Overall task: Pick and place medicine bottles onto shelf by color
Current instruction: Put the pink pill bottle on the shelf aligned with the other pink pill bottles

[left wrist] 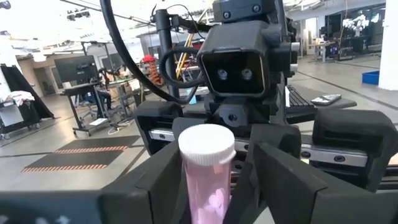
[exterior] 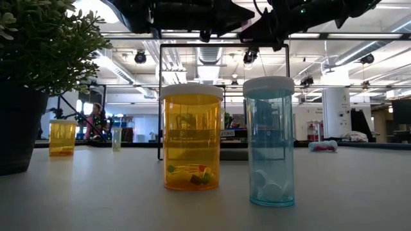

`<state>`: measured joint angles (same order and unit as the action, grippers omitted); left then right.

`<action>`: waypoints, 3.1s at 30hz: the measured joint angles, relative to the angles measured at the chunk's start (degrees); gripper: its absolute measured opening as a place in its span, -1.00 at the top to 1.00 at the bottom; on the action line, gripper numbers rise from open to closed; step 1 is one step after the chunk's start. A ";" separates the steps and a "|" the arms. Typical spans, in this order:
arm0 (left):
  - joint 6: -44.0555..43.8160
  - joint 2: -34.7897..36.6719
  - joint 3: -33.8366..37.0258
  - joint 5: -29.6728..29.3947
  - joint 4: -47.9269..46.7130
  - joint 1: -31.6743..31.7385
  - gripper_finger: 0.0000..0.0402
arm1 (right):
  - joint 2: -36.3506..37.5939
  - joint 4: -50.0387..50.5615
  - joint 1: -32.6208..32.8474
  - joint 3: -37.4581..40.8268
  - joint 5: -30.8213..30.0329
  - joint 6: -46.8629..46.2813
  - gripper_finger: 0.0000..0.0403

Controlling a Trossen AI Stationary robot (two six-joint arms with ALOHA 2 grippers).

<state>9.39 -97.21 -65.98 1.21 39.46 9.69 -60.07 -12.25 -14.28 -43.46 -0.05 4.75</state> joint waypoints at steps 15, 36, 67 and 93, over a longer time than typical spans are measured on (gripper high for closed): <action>-0.62 -0.01 0.02 -1.74 0.22 -0.04 0.08 | 0.84 -0.09 -0.02 -0.09 -0.31 0.35 0.52; -3.08 -3.96 0.02 -1.87 7.97 -0.02 0.09 | 0.83 -0.26 0.00 -0.09 0.07 -0.20 0.52; -2.70 -3.93 -0.02 -1.94 7.50 0.22 0.58 | 3.93 6.73 0.00 -0.17 -0.15 -1.79 0.19; -3.13 -3.91 -0.09 -1.24 -28.12 -2.31 0.57 | 2.03 38.73 0.15 -7.49 2.06 5.27 -0.02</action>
<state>6.26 -101.12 -66.06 -0.03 11.34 7.38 -58.04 26.48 -14.13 -50.95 2.01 10.02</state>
